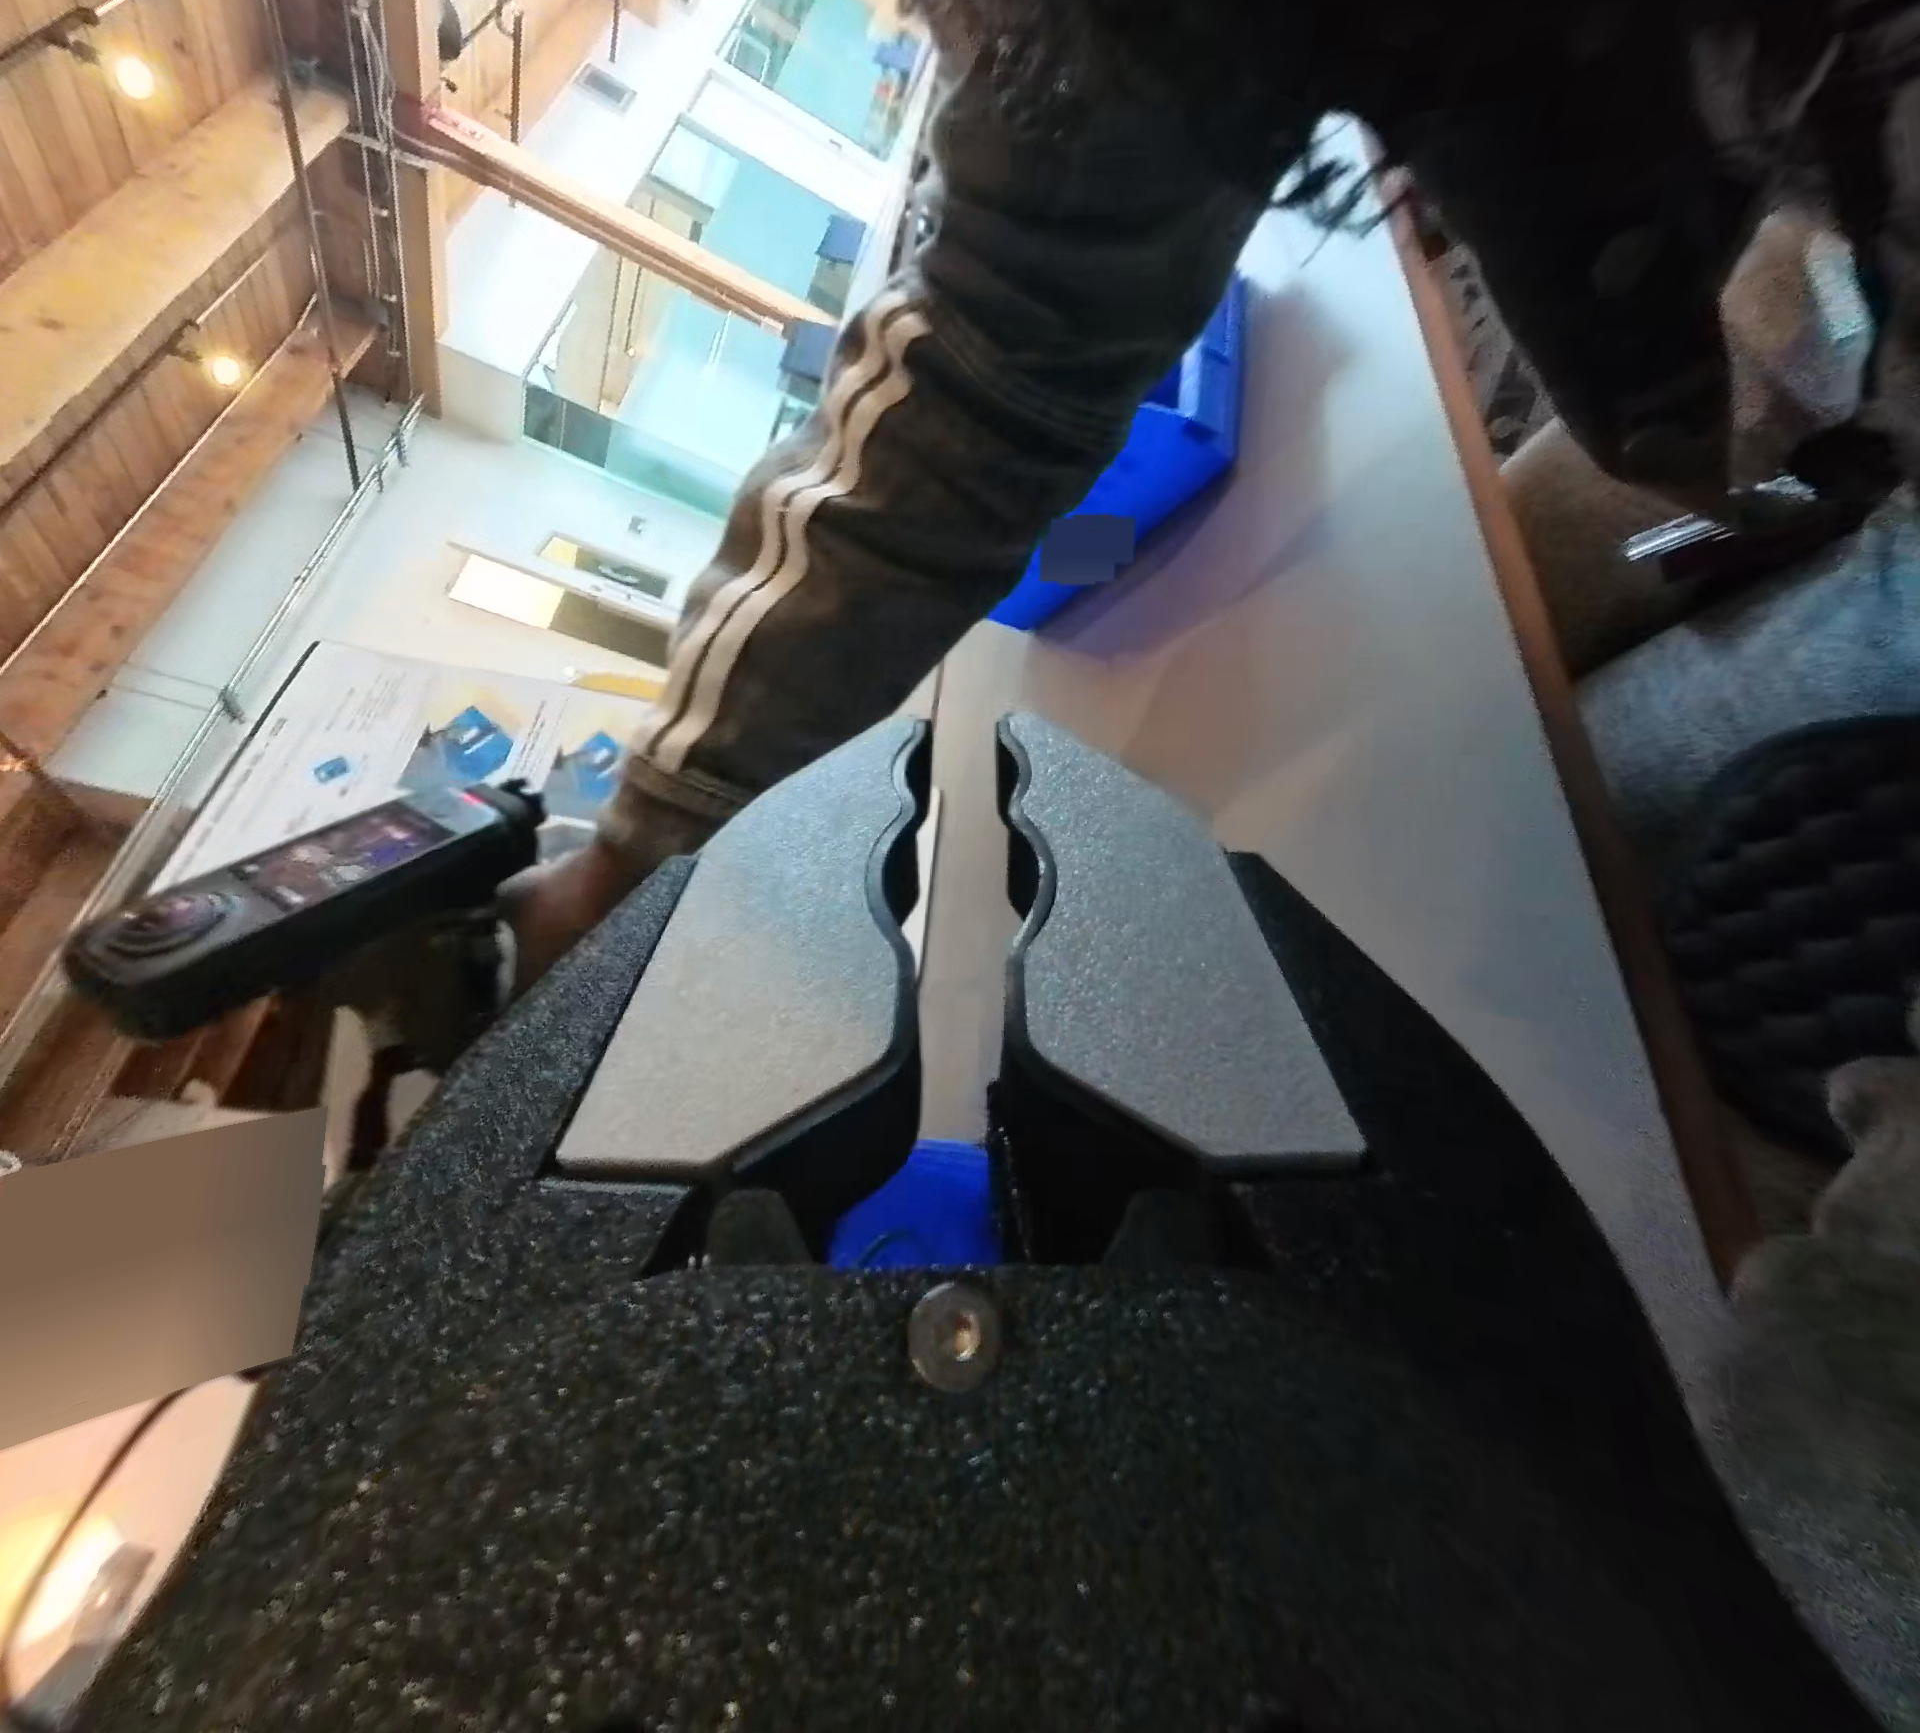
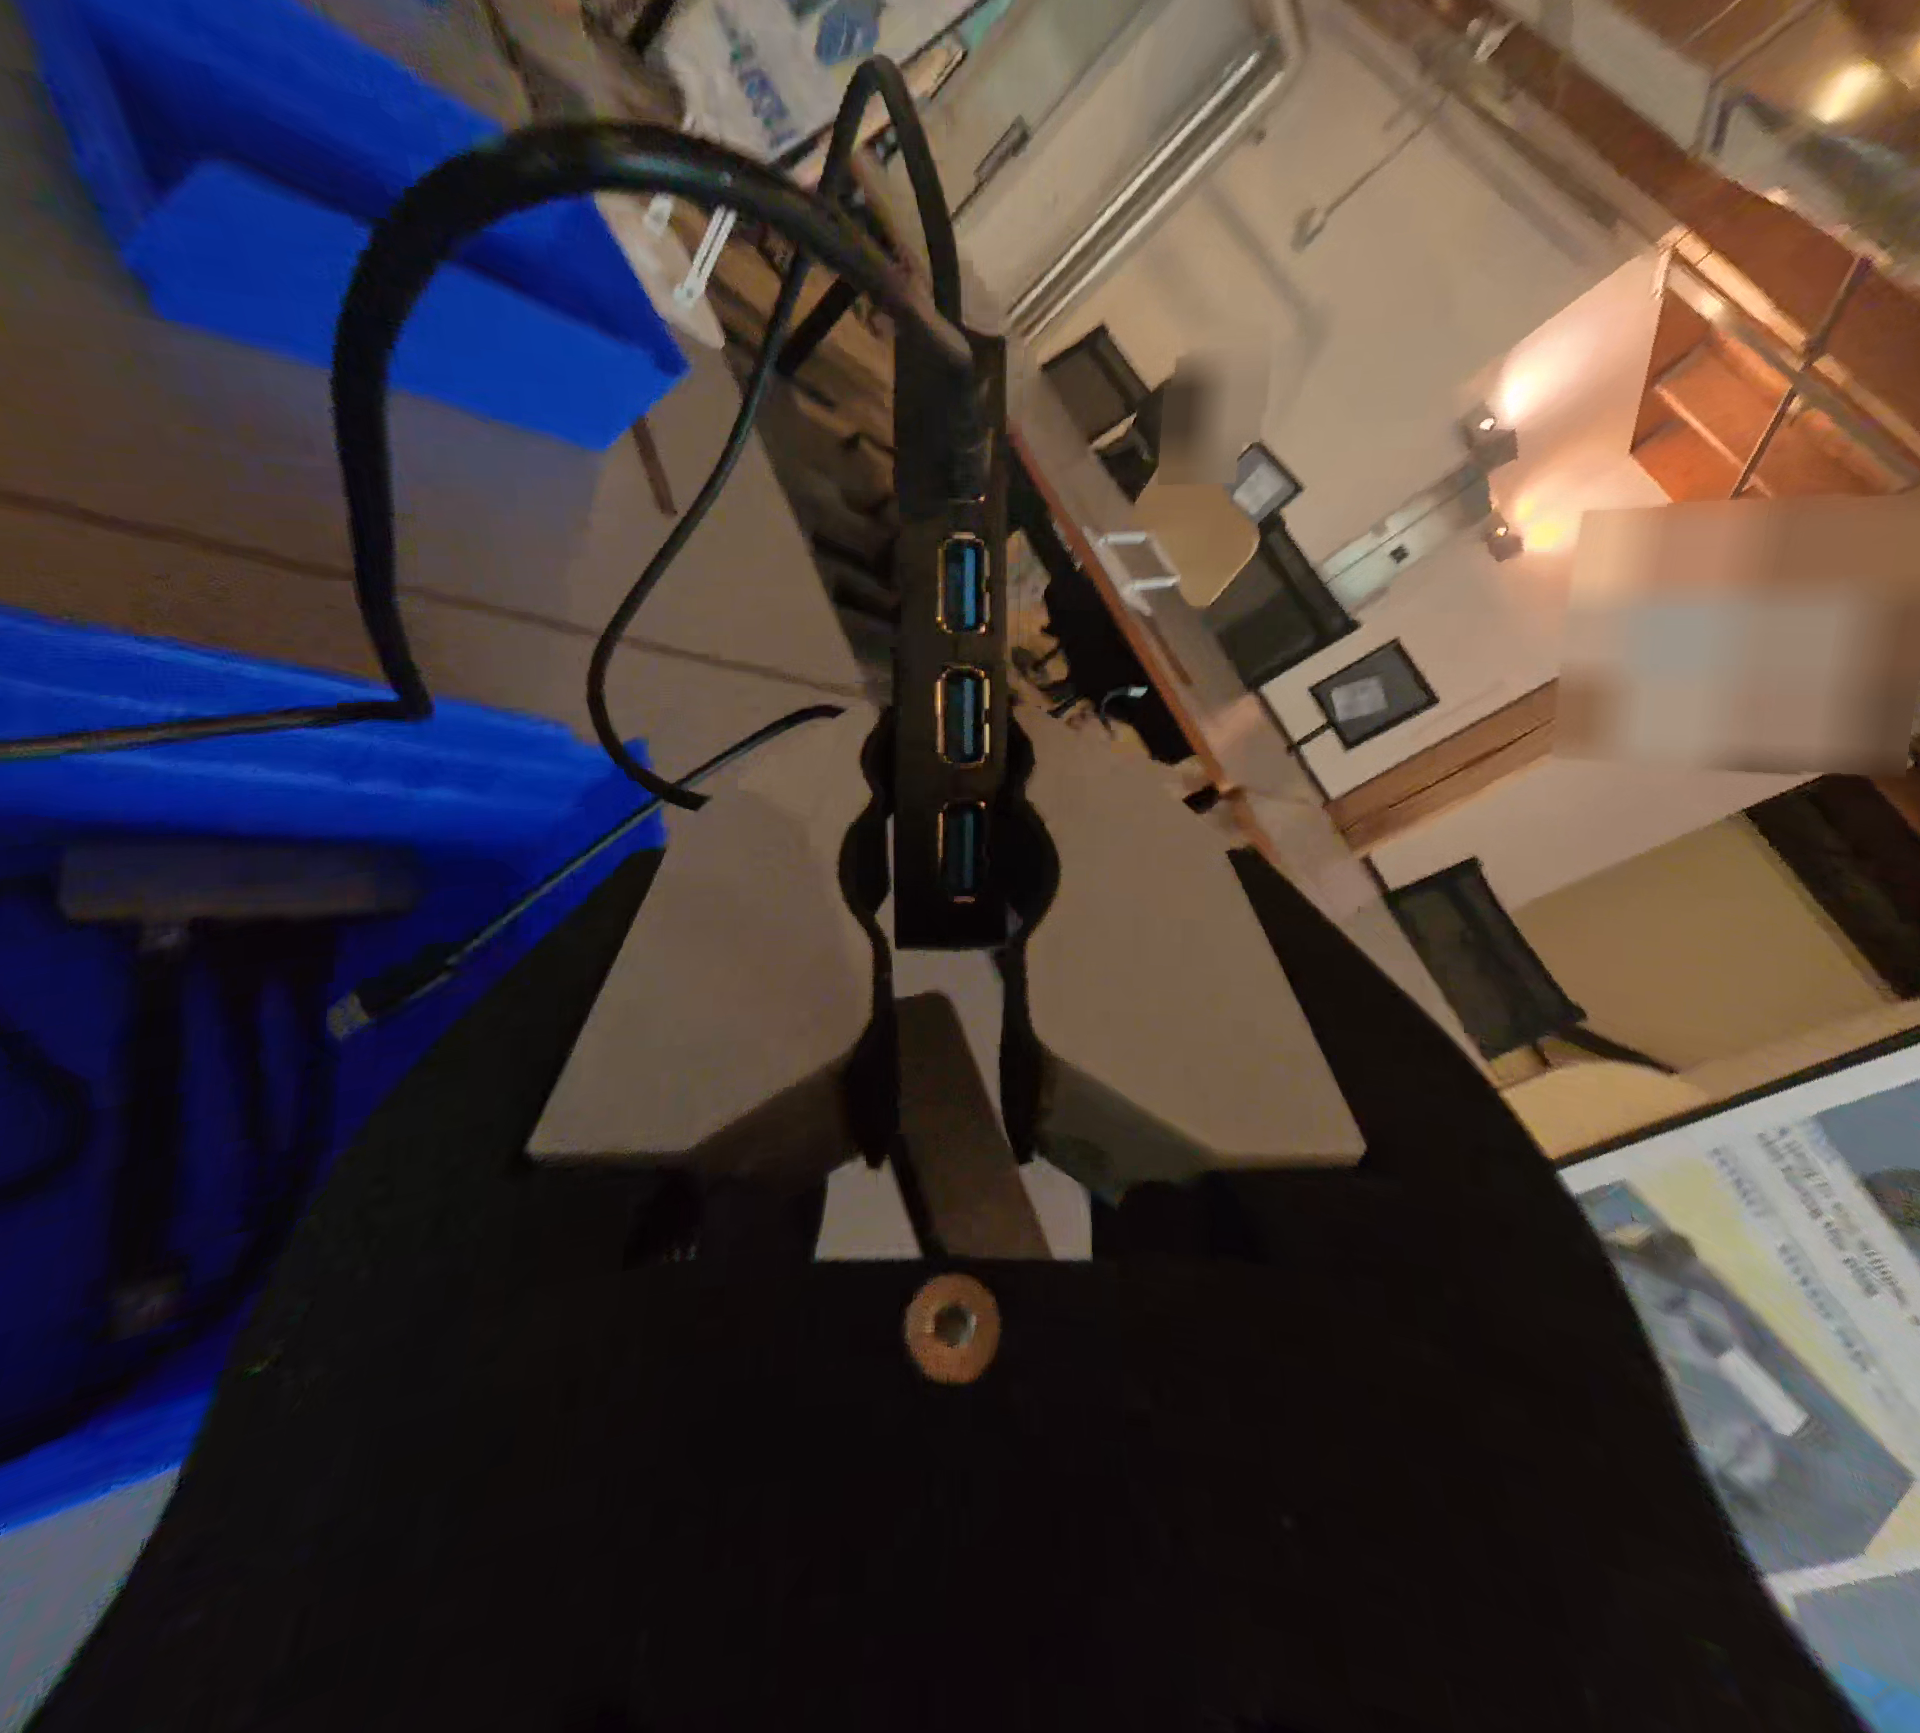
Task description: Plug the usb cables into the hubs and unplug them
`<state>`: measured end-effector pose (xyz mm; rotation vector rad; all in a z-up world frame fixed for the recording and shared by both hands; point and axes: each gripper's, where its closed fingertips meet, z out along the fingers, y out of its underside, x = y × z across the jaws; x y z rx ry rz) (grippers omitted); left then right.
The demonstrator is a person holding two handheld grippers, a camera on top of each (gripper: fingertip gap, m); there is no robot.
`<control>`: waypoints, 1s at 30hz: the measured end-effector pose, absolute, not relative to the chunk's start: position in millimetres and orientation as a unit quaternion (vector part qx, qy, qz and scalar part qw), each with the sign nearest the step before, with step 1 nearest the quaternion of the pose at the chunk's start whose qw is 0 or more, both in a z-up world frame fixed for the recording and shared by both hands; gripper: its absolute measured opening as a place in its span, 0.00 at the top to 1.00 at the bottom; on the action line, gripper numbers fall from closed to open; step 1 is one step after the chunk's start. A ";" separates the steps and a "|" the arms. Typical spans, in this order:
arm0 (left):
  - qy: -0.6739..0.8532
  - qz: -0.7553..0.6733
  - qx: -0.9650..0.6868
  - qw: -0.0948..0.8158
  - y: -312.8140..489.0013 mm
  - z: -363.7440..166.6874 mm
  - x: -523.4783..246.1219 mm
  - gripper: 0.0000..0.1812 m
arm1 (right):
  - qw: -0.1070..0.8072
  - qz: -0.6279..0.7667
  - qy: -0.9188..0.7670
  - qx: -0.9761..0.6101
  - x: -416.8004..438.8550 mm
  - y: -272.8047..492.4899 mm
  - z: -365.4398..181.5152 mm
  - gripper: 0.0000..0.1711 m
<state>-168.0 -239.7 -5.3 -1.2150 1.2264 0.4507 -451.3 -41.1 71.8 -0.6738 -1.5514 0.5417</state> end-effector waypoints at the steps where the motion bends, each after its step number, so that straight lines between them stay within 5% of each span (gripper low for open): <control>1: 0.530 0.204 -0.533 0.627 -235.7 -4.5 -170.7 0.92 | 0.623 0.233 -0.684 -0.300 -451.6 -43.2 59.3 0.90; 21: 0.504 0.226 -0.525 0.648 -222.7 7.8 -178.9 0.92 | 0.489 0.019 -0.849 -0.200 -439.2 -61.2 -122.3 0.90; 30: 0.500 0.232 -0.514 0.657 -221.9 13.1 -178.9 0.92 | 0.442 -0.028 -0.879 -0.177 -433.8 -60.8 -134.9 0.89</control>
